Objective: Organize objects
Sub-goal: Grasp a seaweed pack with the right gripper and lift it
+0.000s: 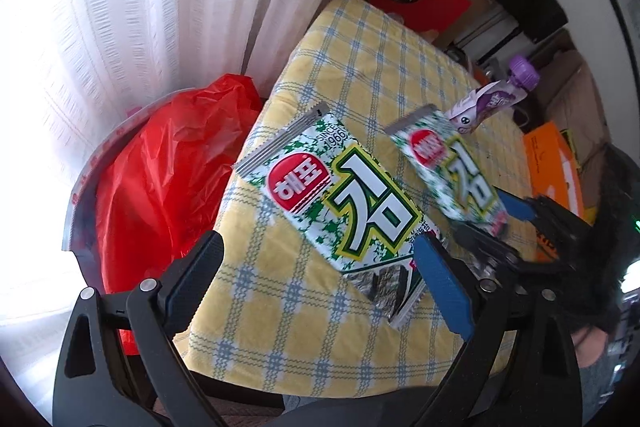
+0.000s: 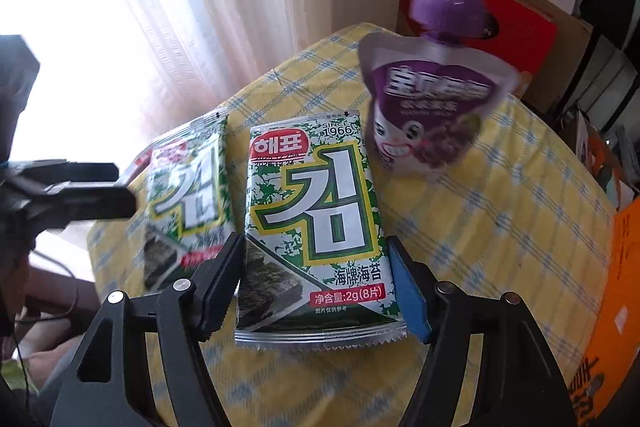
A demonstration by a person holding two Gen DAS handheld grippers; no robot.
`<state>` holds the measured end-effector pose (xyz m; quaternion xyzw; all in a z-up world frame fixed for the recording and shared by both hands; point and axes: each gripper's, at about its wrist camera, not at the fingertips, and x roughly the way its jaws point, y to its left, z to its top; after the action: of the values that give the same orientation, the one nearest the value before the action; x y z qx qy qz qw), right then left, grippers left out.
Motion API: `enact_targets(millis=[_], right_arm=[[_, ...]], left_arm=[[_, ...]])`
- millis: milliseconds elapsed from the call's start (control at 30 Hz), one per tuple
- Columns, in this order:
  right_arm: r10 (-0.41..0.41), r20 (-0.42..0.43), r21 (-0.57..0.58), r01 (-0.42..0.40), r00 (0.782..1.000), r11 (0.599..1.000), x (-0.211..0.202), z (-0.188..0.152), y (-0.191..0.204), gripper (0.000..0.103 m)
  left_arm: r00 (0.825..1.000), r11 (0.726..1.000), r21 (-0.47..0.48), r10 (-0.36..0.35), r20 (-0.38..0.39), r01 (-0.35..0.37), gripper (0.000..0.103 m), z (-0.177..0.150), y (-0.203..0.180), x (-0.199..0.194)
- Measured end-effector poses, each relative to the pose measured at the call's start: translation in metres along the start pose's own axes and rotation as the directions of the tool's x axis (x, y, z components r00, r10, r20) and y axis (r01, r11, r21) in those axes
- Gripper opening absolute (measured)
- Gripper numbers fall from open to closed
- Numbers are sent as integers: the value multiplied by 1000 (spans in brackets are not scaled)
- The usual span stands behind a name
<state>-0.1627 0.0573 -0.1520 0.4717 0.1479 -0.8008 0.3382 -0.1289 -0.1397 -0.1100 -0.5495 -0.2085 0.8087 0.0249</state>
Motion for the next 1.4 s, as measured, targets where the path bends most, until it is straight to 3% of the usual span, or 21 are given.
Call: enact_targets(millis=[200,400,700,833,1033,1100,1133,1167,1267,1400], right_arm=[[-11,13,-4,11,1000,1000,-16,-13,2,71],[9,22,22,-10,1000,1000,-18,-17,8,71],[-6,62,79,1,998,997,-49,-24,-1,71],[-33,73,103,25,997,994,-65,-35,0,71],[-51,103,172,33,993,985,-84,-49,-8,71],[-64,109,183,43,992,982,-88,-52,-13,71],[-69,110,187,47,992,981,-89,-52,-16,71],[-75,113,193,52,991,980,-90,-53,-18,71],[-87,125,218,58,988,974,-95,-57,-26,71],[-102,145,248,64,984,967,-105,-64,-33,71]], left_arm=[[997,999,-42,5,-82,-9,96,10,-12,20],[995,988,-146,-57,-79,45,98,20,-13,20],[993,987,-157,-35,-111,17,101,27,-18,38],[993,992,-114,33,-110,-46,103,29,-26,54],[976,977,62,206,-72,-202,101,22,-48,82],[970,967,97,241,-38,-237,96,17,-50,88],[966,962,108,256,-21,-252,89,15,-50,89],[964,957,124,265,-1,-263,80,14,-50,88],[967,956,148,254,3,-252,74,13,-46,93],[983,976,122,180,23,-182,72,12,-38,82]])
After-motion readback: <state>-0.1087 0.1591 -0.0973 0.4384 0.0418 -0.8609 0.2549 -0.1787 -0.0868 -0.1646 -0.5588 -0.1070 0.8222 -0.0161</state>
